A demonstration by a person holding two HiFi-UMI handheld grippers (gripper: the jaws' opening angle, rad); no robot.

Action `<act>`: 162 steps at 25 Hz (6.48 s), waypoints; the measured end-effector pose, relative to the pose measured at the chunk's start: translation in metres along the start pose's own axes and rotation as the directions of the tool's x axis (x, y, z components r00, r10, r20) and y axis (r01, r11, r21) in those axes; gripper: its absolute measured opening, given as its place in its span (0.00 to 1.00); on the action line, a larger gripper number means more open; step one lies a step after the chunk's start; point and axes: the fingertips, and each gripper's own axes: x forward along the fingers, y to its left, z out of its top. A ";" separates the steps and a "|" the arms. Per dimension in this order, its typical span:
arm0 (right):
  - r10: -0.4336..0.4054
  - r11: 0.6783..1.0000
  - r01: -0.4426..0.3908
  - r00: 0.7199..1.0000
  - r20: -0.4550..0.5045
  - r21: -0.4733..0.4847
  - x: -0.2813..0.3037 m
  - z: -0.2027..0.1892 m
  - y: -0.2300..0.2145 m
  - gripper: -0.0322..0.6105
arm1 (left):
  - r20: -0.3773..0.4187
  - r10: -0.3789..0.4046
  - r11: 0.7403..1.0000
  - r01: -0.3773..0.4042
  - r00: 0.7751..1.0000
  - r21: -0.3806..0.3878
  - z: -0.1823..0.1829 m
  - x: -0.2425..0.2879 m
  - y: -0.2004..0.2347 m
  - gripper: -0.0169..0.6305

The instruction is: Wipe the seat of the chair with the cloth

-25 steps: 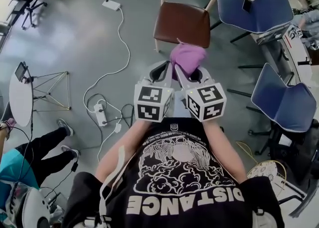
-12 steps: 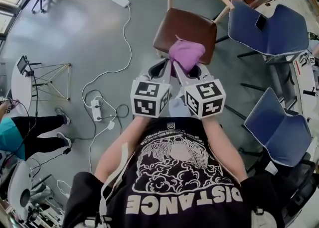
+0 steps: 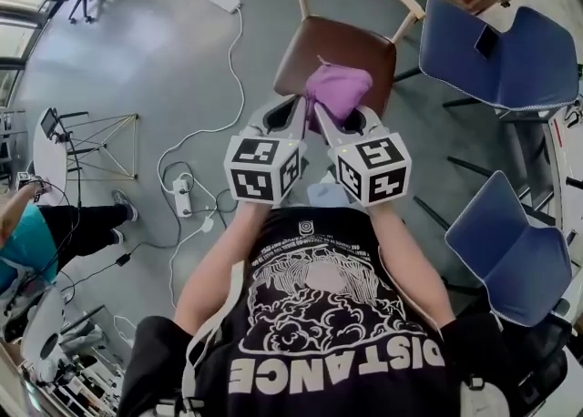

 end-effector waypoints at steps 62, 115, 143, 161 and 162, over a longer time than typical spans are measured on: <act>-0.253 0.881 0.342 0.924 -0.286 0.327 0.394 -0.111 -0.235 0.16 | -0.385 -0.228 0.974 0.210 0.894 -0.089 -0.062 0.320 0.258 0.03; -0.390 0.739 0.394 0.912 -0.130 0.547 0.195 -0.154 -0.343 0.15 | -0.506 -0.266 0.949 0.314 0.820 0.011 -0.132 0.320 0.121 0.03; -0.097 0.882 0.230 0.943 -0.319 0.411 0.367 -0.188 -0.158 0.15 | -0.474 -0.199 0.980 0.180 0.858 -0.086 -0.157 0.287 0.250 0.03; -0.141 0.851 0.288 0.931 -0.337 0.440 0.265 -0.222 -0.217 0.15 | -0.470 -0.189 0.982 0.161 0.862 -0.099 -0.183 0.288 0.167 0.03; -0.142 0.851 0.289 0.930 -0.338 0.439 0.259 -0.224 -0.221 0.15 | -0.473 -0.189 0.982 0.161 0.861 -0.100 -0.186 0.287 0.160 0.03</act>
